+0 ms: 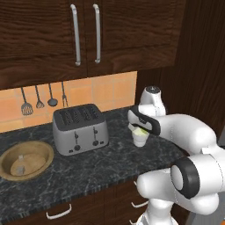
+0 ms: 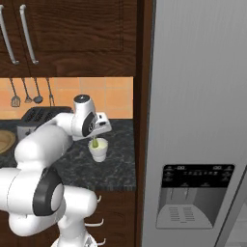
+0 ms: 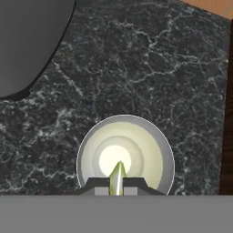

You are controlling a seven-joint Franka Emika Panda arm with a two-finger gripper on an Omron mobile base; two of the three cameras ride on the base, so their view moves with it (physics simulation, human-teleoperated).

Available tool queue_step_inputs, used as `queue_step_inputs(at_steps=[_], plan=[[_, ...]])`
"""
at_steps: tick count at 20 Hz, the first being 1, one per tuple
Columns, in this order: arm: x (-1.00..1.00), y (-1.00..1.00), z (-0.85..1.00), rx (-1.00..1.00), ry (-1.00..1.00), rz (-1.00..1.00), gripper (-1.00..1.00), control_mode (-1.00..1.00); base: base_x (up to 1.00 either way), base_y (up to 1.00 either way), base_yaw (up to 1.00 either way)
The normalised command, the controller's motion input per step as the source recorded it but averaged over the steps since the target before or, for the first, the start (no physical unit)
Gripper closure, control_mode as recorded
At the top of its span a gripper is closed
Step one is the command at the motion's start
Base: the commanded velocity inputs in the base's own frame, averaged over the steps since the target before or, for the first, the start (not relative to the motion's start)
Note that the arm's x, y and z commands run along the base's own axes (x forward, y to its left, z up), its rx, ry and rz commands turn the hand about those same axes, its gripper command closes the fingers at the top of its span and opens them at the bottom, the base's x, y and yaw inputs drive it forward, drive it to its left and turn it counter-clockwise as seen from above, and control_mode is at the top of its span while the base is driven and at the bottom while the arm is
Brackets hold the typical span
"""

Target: Grab a lemon wedge from the fridge and one ice cube from the ice bowl, and put them in the glass of lemonade.

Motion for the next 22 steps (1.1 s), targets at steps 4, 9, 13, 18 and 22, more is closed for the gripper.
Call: queue_step_inputs(at_steps=[4,9,13,18,22], plan=[[0.19,0.0,-0.02,0.0,0.0,0.0,1.0,-1.0,0.0,0.0,0.0],[0.0,0.0,-0.29,0.0,-0.08,0.0,1.0,-1.0,0.0,0.0,0.0],[0.06,0.0,-0.37,0.0,-0.12,0.0,1.0,-1.0,0.0,0.0,0.0],[0.02,0.0,-0.06,0.0,-0.04,0.0,1.0,-1.0,0.0,0.0,0.0],[0.07,0.0,0.14,0.0,0.0,0.0,1.0,-1.0,0.0,0.0,0.0]])
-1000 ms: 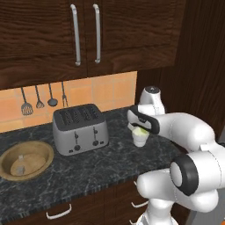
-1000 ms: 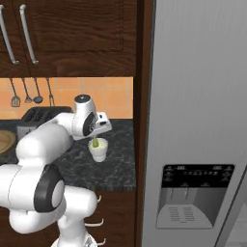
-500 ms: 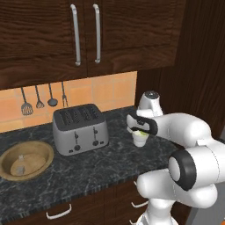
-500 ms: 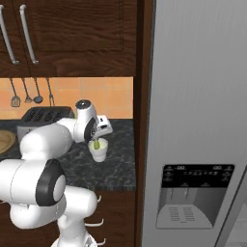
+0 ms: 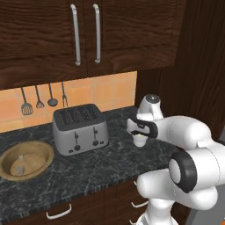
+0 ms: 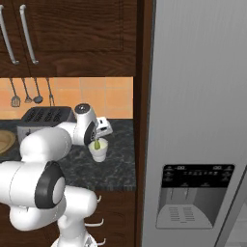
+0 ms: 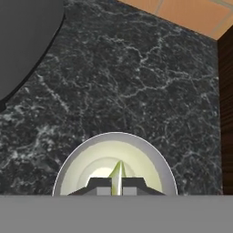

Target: Grab a lemon wedge from the fridge and one ice cube from the ice bowl, and put them in the glass of lemonade.

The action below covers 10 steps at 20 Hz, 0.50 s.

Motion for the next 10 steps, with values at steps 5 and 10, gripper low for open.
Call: queue_step_inputs(at_steps=[5,10], plan=[[0.25,0.0,0.09,0.0,0.01,0.0,1.0,-1.0,0.0,0.0,0.0],[0.06,0.0,-0.06,0.0,0.0,0.0,1.0,-1.0,0.0,0.0,0.0]])
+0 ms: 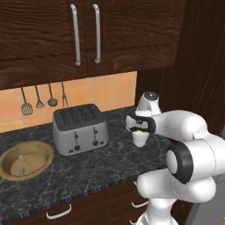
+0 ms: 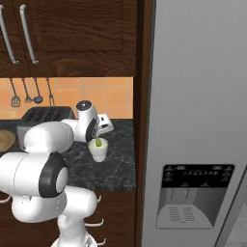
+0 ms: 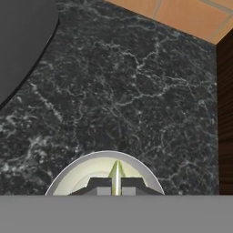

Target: Grab a lemon wedge from the fridge and one ice cube from the ice bowl, and put them in the glass of lemonade.

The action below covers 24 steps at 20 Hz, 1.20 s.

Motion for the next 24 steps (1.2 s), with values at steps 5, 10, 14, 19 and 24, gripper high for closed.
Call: queue_step_inputs(at_steps=[5,10,14,19,24], plan=[[0.0,0.0,0.0,0.0,0.0,0.0,-1.0,-1.0,0.0,0.0,0.0],[0.0,0.0,0.0,0.0,0.0,0.0,-1.0,-1.0,0.0,0.0,0.0],[-0.1,0.0,0.12,0.0,0.0,0.0,-1.0,-1.0,0.0,0.0,0.0],[-0.79,0.06,0.45,0.0,0.0,0.0,-1.0,-1.0,0.0,0.0,0.0],[-1.0,0.06,0.44,0.0,-0.06,0.0,-1.0,-1.0,0.0,0.0,0.0]])
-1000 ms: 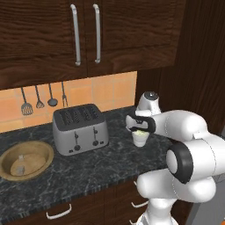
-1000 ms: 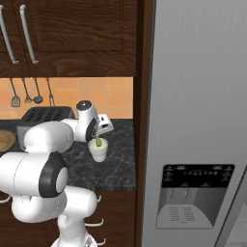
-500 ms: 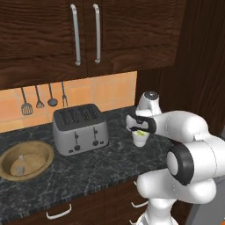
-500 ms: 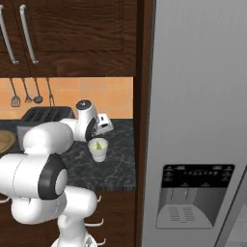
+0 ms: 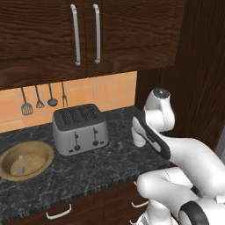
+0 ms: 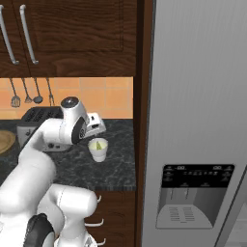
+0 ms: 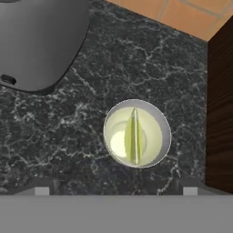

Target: Grab a lemon wedge from the fridge and one ice cube from the ice bowl, and put them in the glass of lemonade.

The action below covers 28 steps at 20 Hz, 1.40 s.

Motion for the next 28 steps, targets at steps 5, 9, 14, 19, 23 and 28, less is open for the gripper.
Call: queue_step_inputs(at_steps=[5,9,14,19,23,28], plan=[[-0.87,0.43,0.29,0.0,-0.08,0.06,-1.0,-1.0,0.0,0.0,0.0],[-0.75,0.82,0.48,0.0,0.0,0.22,-1.0,-1.0,0.0,0.0,0.0],[-0.43,0.97,0.51,0.0,0.07,0.26,-1.0,-1.0,0.0,0.0,0.0],[-0.09,1.0,0.14,-0.03,0.08,0.25,-1.0,-1.0,0.0,0.0,0.0],[0.0,1.0,0.0,-0.09,0.11,0.18,-1.0,-1.0,0.0,0.0,0.0],[0.0,0.97,-0.03,-0.06,0.1,0.08,-1.0,-1.0,0.0,0.0,0.0]])
